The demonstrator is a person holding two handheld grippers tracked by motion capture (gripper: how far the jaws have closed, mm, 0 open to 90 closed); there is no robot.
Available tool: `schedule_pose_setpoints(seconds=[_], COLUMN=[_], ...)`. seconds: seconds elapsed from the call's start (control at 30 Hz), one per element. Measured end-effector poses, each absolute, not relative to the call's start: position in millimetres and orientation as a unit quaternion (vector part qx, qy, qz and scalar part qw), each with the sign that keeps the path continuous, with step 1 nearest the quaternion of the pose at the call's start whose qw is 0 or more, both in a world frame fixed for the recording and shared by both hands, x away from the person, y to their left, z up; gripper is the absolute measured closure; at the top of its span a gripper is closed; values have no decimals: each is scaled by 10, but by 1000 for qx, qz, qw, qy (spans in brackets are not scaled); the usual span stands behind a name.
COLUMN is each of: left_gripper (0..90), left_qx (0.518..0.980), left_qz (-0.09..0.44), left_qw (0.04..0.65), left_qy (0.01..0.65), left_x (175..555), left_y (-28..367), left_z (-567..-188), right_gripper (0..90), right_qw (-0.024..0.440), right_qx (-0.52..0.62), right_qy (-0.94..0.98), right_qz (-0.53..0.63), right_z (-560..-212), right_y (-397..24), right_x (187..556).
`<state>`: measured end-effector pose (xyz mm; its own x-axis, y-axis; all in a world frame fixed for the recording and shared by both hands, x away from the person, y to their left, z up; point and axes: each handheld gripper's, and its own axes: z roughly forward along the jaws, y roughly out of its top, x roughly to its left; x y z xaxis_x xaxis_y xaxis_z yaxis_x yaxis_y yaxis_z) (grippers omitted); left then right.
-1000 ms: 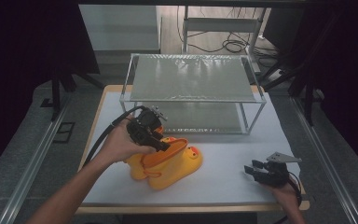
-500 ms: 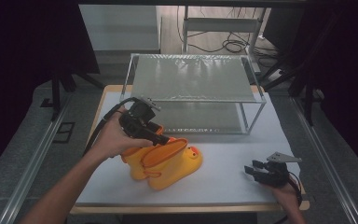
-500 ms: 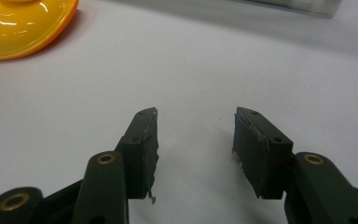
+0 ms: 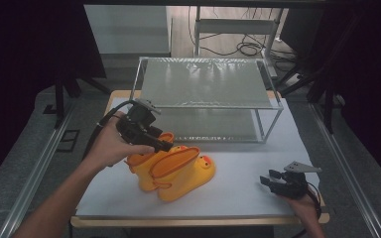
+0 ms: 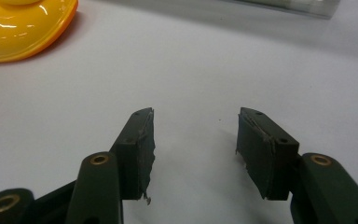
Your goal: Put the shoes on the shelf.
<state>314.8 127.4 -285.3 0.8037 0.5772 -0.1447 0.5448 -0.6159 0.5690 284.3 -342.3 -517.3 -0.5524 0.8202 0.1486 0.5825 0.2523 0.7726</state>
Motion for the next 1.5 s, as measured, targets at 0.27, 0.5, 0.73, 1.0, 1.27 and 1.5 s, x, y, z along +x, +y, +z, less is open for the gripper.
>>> schedule_pose_setpoints(seconds=[0.27,0.5,0.73,1.0,1.27,1.5], left_gripper=[385,376,363,339,351,474], left_qx=[900,903,909,917,924,931], left_qz=[32,25,12,-5,-13,-15], left_qw=[294,278,258,228,209,179], left_qy=[321,326,327,327,319,318], left_x=[3131,3150,3184,3255,3283,3330], left_y=[1349,1335,1292,1228,1125,978], left_z=[-2820,-2889,-3025,-3167,-3264,-3443], right_gripper=[452,449,450,449,449,449], right_qw=[143,141,143,142,143,142], right_qx=[451,451,451,451,451,451], right_qy=[778,779,779,780,780,779], right_qz=[413,411,412,411,410,411], right_z=[-5174,-5180,-5179,-5182,-5182,-5185], right_y=[-3424,-3418,-3425,-3421,-3423,-3421], right_x=[2844,2848,2846,2849,2850,2853])
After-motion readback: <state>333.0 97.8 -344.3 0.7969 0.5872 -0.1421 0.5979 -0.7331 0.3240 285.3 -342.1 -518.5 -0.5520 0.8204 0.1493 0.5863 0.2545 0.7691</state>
